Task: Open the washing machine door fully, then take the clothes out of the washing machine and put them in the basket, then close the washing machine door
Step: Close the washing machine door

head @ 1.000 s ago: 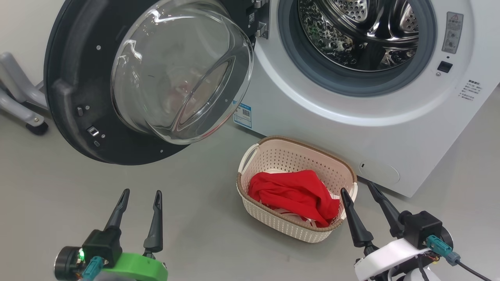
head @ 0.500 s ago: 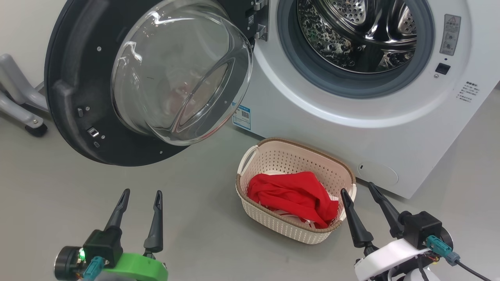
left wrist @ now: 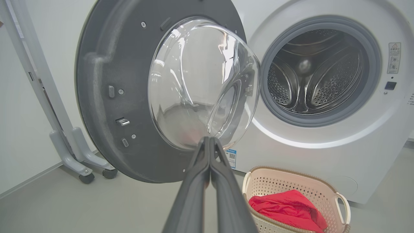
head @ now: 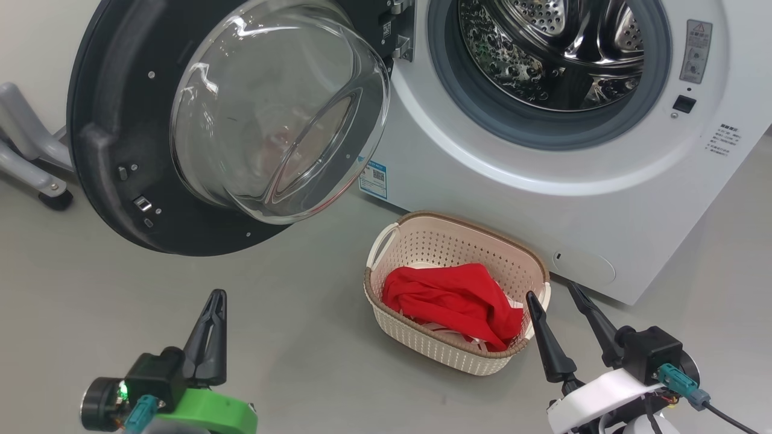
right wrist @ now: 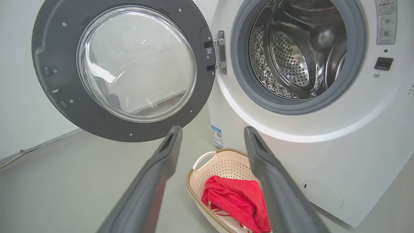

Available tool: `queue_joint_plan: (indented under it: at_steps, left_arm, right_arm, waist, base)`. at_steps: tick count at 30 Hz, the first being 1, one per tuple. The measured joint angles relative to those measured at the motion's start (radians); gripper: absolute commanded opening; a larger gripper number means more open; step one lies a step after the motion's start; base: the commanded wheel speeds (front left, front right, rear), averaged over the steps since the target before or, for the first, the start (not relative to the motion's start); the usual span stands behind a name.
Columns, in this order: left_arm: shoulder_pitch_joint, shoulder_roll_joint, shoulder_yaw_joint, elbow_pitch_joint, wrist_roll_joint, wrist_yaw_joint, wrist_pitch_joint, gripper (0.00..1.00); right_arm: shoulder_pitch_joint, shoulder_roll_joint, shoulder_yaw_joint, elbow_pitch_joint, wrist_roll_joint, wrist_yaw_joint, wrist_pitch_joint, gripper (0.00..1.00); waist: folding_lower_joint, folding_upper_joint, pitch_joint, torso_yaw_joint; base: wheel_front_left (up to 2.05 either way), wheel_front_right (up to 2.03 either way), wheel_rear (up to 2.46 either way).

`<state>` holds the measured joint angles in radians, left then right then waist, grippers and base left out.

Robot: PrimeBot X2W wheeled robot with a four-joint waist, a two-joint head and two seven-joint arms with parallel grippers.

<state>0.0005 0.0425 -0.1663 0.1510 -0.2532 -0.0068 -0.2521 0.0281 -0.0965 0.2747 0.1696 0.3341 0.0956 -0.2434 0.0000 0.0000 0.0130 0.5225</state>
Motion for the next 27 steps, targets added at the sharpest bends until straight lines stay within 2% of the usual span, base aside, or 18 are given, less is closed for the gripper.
queue_joint_plan:
  at_steps: [4, 8, 12, 17, 21, 27]
  left_arm:
    - [-0.002, 0.013, 0.021, -0.029, 0.005, 0.0, 0.0, 0.0]
    - [-0.016, 0.05, 0.076, -0.09, 0.007, 0.0, 0.0, 0.0]
    - [-0.076, 0.1, 0.128, -0.16, 0.011, -0.004, 0.0, 0.0]
    - [-0.153, 0.195, 0.221, -0.212, 0.007, -0.016, -0.005, 0.0]
    - [-0.228, 0.277, 0.323, -0.236, -0.035, -0.028, 0.017, 0.0]
    - [-0.365, 0.323, 0.479, -0.213, -0.227, -0.049, 0.095, 0.0]
  right_arm:
    - [0.0, 0.0, -0.001, 0.0, 0.0, 0.0, 0.0, 1.0]
    - [0.0, -0.001, 0.002, -0.007, 0.0, 0.0, 0.0, 1.0]
    - [0.0, -0.007, 0.002, -0.014, -0.002, 0.0, -0.001, 1.0]
    - [-0.006, -0.016, 0.012, -0.026, -0.014, 0.0, 0.001, 1.0]
    - [-0.024, -0.027, 0.019, -0.038, -0.025, 0.0, 0.011, 1.0]
    - [-0.03, -0.047, 0.015, -0.056, -0.032, -0.001, 0.023, 1.0]
  waist:
    - [0.0, 0.0, 0.003, 0.0]
    - [0.0001, 0.0, 0.013, -0.005]
    - [0.0001, 0.0, 0.029, -0.012]
    - [0.0, 0.0, 0.055, -0.025]
    - [0.0001, 0.0, 0.079, -0.038]
    - [0.0001, 0.0, 0.123, -0.058]
  base:
    - [0.0, 0.0, 0.0]
    - [0.0, 0.0, 0.0]
    - [0.0, 0.0, 0.0]
    - [0.0, 0.0, 0.0]
    - [0.0, 0.0, 0.0]
    - [0.0, 0.0, 0.0]
